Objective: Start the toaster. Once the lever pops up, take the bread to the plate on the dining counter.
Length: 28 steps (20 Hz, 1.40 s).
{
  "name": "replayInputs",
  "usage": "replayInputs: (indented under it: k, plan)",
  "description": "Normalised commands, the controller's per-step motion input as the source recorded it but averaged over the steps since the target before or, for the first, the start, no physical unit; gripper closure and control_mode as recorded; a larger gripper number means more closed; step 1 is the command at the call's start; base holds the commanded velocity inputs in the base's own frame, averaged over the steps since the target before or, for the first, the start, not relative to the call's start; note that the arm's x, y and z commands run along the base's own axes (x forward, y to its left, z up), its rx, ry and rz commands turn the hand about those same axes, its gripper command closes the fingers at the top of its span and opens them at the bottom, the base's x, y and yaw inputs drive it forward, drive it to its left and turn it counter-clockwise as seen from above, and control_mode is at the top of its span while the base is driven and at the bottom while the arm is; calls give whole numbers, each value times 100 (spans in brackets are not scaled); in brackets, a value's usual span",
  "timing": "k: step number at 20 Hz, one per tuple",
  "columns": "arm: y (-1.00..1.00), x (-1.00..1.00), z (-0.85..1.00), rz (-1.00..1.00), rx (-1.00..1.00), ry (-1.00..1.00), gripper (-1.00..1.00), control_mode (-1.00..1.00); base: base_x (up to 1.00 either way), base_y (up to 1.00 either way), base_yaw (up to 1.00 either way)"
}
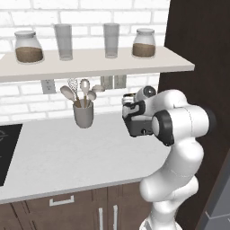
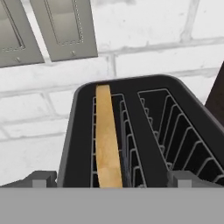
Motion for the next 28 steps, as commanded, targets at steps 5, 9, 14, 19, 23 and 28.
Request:
replayInputs:
  k: [5,9,14,19,23,28]
  plan:
    - [0,22,-28,0,0,0,-100,-100,0,0,0]
    - [0,9,-28,0,0,0,-100,-100,0,0,0]
    - [0,0,-39,0,0,0,100,-100,0,0,0]
    - [0,0,-16,0,0,0,100,-100,0,0,0]
    - [0,-2,0,0,0,0,100,-100,0,0,0]
    - [0,-21,1,0,0,0,100,-100,0,0,0]
